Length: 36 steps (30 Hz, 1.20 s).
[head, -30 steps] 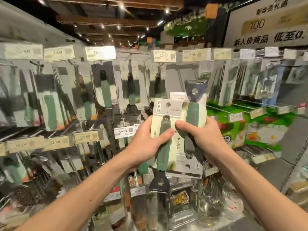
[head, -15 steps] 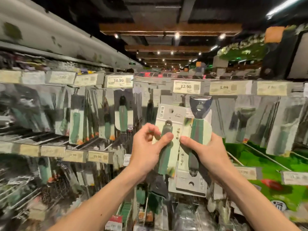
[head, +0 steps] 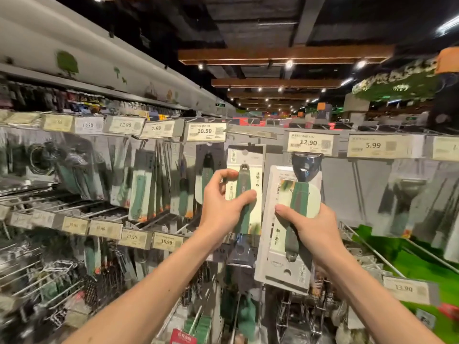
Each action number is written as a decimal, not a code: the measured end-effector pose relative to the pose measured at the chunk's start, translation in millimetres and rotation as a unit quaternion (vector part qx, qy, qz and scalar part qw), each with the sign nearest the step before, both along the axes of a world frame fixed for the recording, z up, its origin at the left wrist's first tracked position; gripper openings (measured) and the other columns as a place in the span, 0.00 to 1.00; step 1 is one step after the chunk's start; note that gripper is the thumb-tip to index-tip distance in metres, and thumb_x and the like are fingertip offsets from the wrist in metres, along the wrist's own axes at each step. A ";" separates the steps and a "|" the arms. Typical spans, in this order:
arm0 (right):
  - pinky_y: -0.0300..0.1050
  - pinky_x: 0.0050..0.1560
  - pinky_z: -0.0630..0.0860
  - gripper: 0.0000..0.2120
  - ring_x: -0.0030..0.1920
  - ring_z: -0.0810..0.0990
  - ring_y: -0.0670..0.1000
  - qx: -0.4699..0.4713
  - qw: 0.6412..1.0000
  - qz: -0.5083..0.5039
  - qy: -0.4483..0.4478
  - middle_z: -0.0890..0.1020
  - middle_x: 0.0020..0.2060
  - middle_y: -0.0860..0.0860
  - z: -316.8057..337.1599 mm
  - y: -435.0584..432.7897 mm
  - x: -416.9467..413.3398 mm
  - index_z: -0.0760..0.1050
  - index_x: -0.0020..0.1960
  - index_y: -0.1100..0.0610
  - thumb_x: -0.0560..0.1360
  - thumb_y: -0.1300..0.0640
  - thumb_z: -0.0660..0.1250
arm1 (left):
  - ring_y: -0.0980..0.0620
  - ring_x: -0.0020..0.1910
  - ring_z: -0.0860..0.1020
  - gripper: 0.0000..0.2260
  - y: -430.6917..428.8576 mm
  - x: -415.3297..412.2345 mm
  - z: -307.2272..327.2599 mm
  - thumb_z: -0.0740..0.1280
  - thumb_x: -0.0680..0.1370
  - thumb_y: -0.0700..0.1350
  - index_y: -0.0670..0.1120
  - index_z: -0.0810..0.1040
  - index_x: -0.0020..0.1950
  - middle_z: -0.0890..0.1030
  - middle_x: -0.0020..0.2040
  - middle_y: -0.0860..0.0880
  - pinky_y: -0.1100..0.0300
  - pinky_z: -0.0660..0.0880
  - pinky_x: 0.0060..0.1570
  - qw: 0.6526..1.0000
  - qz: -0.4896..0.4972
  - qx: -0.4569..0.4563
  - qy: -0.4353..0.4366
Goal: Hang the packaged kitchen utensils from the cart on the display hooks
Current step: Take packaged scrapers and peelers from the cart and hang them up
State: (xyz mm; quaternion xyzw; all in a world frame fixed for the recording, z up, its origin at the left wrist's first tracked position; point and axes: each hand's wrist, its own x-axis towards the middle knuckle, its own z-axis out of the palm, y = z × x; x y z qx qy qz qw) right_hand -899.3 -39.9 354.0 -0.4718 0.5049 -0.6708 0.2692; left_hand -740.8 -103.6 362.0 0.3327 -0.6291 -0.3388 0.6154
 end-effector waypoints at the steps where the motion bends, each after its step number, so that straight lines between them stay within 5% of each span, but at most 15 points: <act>1: 0.40 0.35 0.79 0.09 0.36 0.86 0.46 0.001 1.000 -0.006 -0.005 0.87 0.37 0.49 -0.5 -1.6 0.1 0.80 0.47 0.53 0.70 0.60 0.77 | 0.70 0.52 0.71 0.19 -4.8 -1.0 2.3 0.78 0.71 0.43 0.52 0.75 0.57 0.75 0.53 0.62 0.61 0.66 0.60 1.000 0.004 -0.004 0.001; 18: 0.40 0.34 0.80 0.10 0.38 0.86 0.48 -0.009 1.000 0.001 0.000 0.87 0.38 0.48 -2.2 -16.0 7.2 0.79 0.51 0.54 0.71 0.60 0.76 | 0.56 0.62 0.73 0.18 -41.5 -16.0 10.5 0.76 0.73 0.44 0.53 0.74 0.59 0.77 0.57 0.58 0.60 0.67 0.65 0.998 0.020 -0.060 -0.023; 26: 0.48 0.42 0.83 0.14 0.41 0.87 0.49 -0.009 1.000 0.001 0.009 0.87 0.42 0.50 -4.1 -22.1 6.0 0.79 0.54 0.54 0.71 0.59 0.76 | 0.51 0.71 0.67 0.27 -52.3 -19.8 2.5 0.72 0.77 0.49 0.46 0.69 0.73 0.71 0.71 0.48 0.60 0.61 0.63 0.992 0.071 -0.001 -0.105; 31: 0.44 0.40 0.82 0.22 0.45 0.86 0.48 -0.018 1.000 0.005 -0.007 0.86 0.49 0.50 -3.3 -23.0 5.2 0.72 0.62 0.53 0.71 0.60 0.76 | 0.47 0.75 0.63 0.27 -56.2 -21.3 10.0 0.67 0.81 0.50 0.43 0.63 0.77 0.66 0.76 0.45 0.50 0.62 0.71 0.980 0.057 0.040 -0.185; 34: 0.44 0.40 0.82 0.13 0.42 0.87 0.48 -0.014 1.000 0.015 0.010 0.87 0.43 0.49 -3.1 -18.4 3.7 0.77 0.54 0.53 0.72 0.62 0.74 | 0.48 0.75 0.63 0.22 -45.2 -14.4 5.3 0.64 0.82 0.51 0.47 0.68 0.75 0.66 0.75 0.46 0.49 0.60 0.73 0.972 0.064 0.002 -0.228; 36: 0.41 0.37 0.81 0.09 0.40 0.86 0.47 -0.011 1.000 0.012 0.019 0.87 0.41 0.48 -4.4 -15.7 2.9 0.78 0.50 0.54 0.73 0.63 0.73 | 0.54 0.65 0.74 0.14 -33.6 -8.0 -1.2 0.63 0.82 0.53 0.50 0.78 0.65 0.75 0.66 0.50 0.49 0.69 0.70 0.982 0.040 -0.047 -0.181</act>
